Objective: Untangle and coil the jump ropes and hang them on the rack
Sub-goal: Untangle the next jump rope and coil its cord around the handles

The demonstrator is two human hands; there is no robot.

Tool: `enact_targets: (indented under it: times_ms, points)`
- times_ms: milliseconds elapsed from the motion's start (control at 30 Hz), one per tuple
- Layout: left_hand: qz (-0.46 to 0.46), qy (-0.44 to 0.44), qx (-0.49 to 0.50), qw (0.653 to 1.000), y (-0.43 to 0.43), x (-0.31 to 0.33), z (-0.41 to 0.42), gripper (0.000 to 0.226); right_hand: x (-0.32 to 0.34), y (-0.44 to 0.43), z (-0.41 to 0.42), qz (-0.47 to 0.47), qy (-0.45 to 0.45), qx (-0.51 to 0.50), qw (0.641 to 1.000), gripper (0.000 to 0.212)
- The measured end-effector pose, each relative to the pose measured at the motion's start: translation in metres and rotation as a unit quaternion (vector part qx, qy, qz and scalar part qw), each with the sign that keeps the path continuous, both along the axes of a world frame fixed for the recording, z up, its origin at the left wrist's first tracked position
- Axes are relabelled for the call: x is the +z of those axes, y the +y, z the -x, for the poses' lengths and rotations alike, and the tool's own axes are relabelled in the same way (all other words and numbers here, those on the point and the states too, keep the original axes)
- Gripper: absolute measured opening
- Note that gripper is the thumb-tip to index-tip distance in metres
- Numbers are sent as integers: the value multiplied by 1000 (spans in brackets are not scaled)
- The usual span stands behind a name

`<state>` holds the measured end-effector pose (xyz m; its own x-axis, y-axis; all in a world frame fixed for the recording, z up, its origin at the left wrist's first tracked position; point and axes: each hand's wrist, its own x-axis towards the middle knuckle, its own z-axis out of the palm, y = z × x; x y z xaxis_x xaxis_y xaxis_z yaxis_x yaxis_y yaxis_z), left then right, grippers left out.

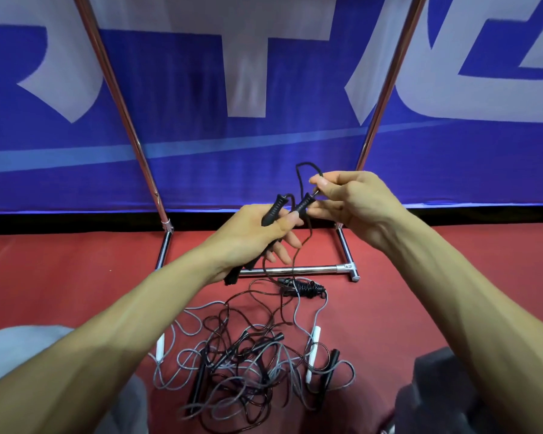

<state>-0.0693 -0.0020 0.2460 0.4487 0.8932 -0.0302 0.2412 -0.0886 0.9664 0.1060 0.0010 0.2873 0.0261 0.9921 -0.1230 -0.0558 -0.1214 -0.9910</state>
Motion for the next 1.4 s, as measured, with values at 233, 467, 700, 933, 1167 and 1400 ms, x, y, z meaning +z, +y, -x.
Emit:
enact_targets:
  times_ms: [233, 467, 700, 933, 1167, 1400]
  points:
    - [-8, 38, -7, 999, -2, 3, 0, 26, -7, -4, 9, 22, 12, 99, 995, 10]
    - [-259, 413, -9, 873, 1, 3, 17, 39, -29, 1, 7, -89, -338, 14, 937, 23]
    - [-235, 466, -100, 847, 0, 5, 21, 33, -43, 0, 33, -21, -160, 164, 973, 35]
    - [-243, 503, -126, 820, -1, 8, 30, 31, -40, -6, 33, 35, -235, 300, 924, 52]
    - [-204, 370, -38, 905, 4, 13, 28, 40, -30, -8, 22, 2, -127, 220, 967, 54]
    - [-188, 297, -8, 936, 3, 10, 25, 21, -23, -8, 8, -31, -24, 91, 995, 46]
